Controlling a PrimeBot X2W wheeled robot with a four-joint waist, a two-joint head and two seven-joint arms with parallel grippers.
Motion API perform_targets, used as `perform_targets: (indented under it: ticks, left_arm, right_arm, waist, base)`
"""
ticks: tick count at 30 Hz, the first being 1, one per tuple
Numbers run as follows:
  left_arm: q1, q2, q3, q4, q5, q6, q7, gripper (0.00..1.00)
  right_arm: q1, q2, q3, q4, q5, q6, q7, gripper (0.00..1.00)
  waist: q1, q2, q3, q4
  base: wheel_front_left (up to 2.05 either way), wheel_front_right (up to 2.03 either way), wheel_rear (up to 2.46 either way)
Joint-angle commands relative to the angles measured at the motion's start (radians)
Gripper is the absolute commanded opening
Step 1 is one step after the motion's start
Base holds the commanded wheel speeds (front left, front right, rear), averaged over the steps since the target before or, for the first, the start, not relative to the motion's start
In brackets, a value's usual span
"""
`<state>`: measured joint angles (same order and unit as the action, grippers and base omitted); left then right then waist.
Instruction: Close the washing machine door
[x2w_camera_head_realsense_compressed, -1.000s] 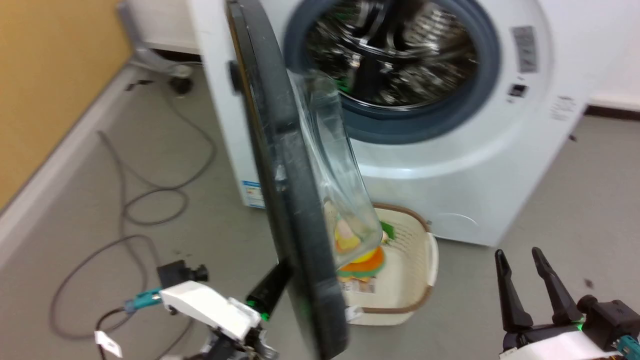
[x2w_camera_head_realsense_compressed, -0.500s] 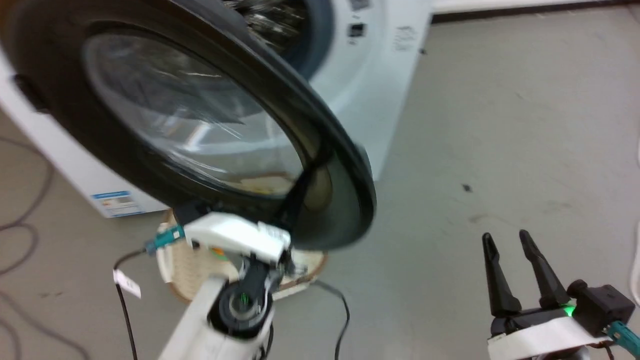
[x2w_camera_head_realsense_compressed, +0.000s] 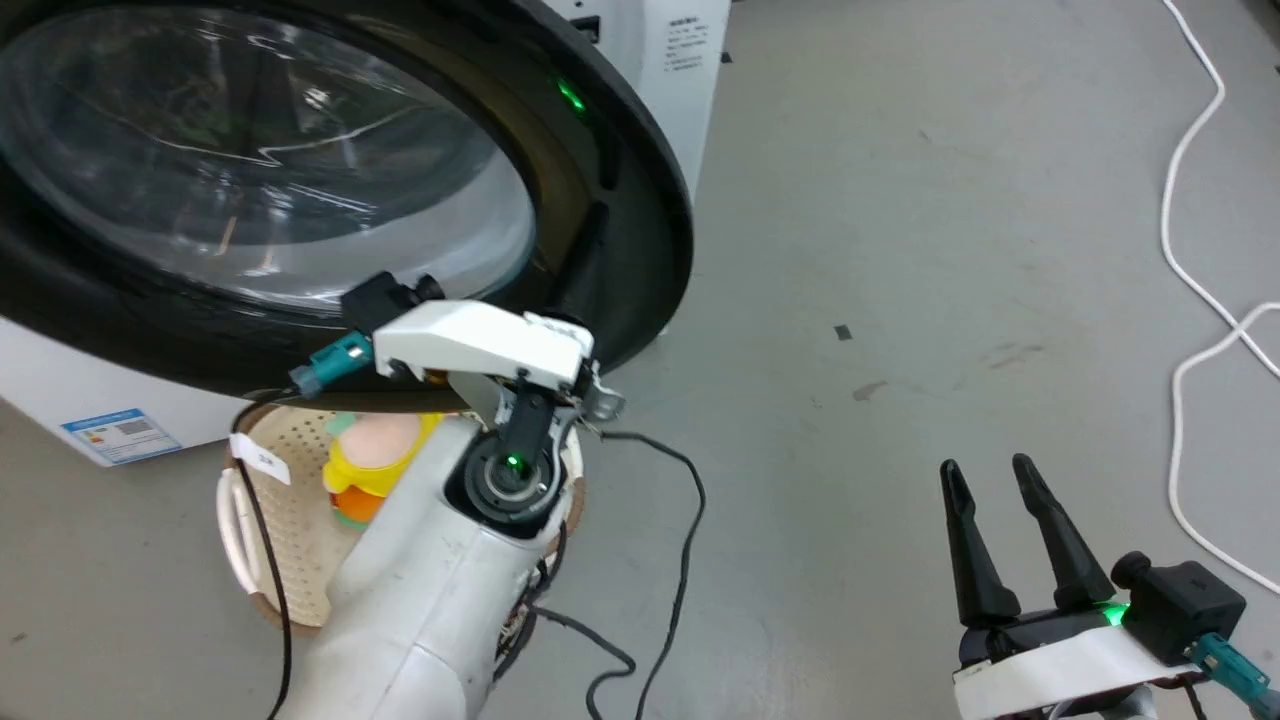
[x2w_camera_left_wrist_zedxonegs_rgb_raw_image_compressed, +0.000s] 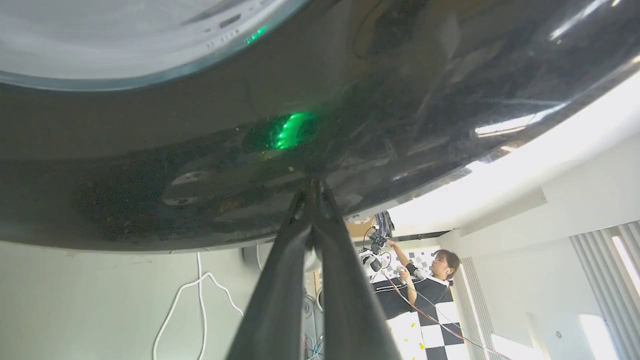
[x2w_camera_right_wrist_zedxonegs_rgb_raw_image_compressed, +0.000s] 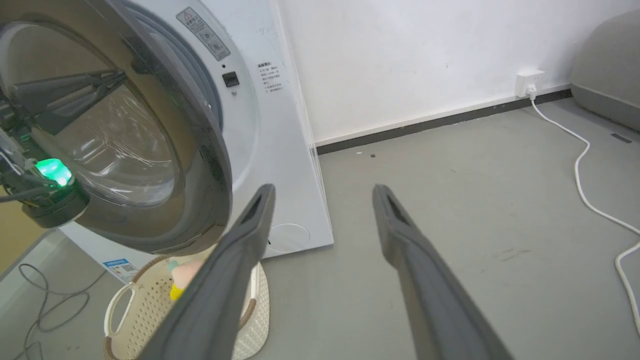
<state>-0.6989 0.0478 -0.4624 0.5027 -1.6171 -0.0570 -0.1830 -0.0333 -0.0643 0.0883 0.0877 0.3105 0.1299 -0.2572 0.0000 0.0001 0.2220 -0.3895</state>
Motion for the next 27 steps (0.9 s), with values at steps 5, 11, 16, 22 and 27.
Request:
perform_targets:
  ticks: [5,11,16,22,27]
  left_arm:
    - [0.018,0.007,-0.066,0.033,0.046,-0.042,-0.015,0.00]
    - [0.095,0.101,-0.228,-0.016,0.271,-0.057,-0.038,0.00]
    - [0.173,0.214,-0.315,-0.094,0.486,-0.019,-0.068,0.00]
    - [0.252,0.330,-0.277,-0.247,0.743,0.090,-0.078,0.00]
    - [0.361,0.347,-0.124,-0.379,0.855,0.170,-0.078,0.00]
  right_arm:
    - [0.007,-0.001,-0.017,-0.009,-0.010,0.001,-0.005,1.00]
    - [0.025,-0.015,-0.041,-0.023,-0.018,0.001,-0.005,1.00]
    - [0.043,-0.018,-0.052,-0.029,-0.009,0.001,-0.005,1.00]
    - [0.056,-0.029,-0.056,-0.032,-0.016,0.001,-0.005,1.00]
    - [0.062,-0.033,-0.056,-0.037,-0.015,0.001,-0.005,1.00]
  waist:
    - [0.0000,-0.0001,-0.041,0.062]
    - [0.0000,-0.0001,-0.087,0.153]
    - [0.0000,-0.0001,-0.124,0.231]
    - [0.0000,-0.0001,-0.161,0.313]
    - [0.0000,-0.0001,-0.182,0.352]
  base:
    - [0.00,0.00,0.00]
    - [0.00,0.00,0.00]
    - [0.00,0.00,0.00]
    - [0.00,0.00,0.00]
    - [0.00,0.00,0.00]
